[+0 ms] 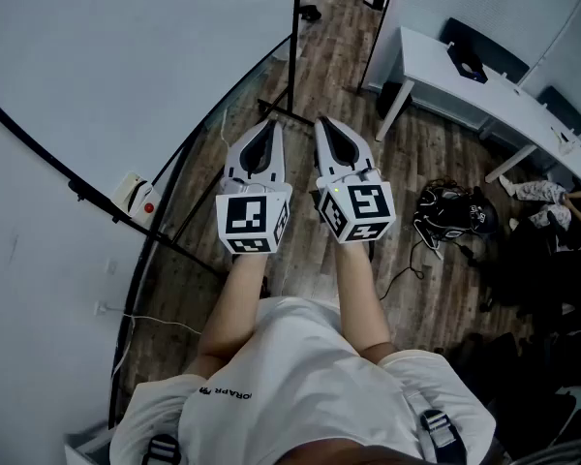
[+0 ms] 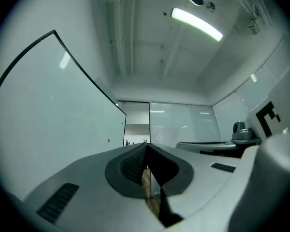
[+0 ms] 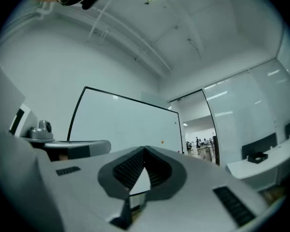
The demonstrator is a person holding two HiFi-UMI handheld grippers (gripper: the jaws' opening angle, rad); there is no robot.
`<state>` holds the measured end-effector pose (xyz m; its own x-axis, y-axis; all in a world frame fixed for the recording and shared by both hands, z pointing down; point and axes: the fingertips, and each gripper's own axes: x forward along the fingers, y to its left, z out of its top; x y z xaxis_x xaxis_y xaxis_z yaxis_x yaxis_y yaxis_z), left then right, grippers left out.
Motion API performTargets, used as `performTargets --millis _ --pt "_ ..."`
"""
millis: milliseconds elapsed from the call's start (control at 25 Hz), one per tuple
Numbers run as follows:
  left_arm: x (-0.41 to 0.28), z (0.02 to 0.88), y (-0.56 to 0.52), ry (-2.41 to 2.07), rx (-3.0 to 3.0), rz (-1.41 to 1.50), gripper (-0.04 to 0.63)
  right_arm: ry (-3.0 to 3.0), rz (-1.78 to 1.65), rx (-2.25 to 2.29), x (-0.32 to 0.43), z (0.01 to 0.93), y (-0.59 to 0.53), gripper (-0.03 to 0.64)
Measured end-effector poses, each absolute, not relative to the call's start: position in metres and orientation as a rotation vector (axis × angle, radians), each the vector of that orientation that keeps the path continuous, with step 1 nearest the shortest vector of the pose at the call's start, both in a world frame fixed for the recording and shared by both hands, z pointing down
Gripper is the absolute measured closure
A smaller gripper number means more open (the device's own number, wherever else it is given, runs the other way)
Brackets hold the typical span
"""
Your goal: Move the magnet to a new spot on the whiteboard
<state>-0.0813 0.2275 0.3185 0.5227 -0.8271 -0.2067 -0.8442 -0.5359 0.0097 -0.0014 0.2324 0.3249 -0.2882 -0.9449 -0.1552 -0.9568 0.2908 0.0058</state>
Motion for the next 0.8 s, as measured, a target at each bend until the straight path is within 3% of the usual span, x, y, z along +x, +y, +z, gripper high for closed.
performTargets --millis 800 --pt "-0.04 0.331 0.279 1.582 -2.613 0.279 0.592 2.471 0.11 -1.671 0.044 0.332 0.28 0.604"
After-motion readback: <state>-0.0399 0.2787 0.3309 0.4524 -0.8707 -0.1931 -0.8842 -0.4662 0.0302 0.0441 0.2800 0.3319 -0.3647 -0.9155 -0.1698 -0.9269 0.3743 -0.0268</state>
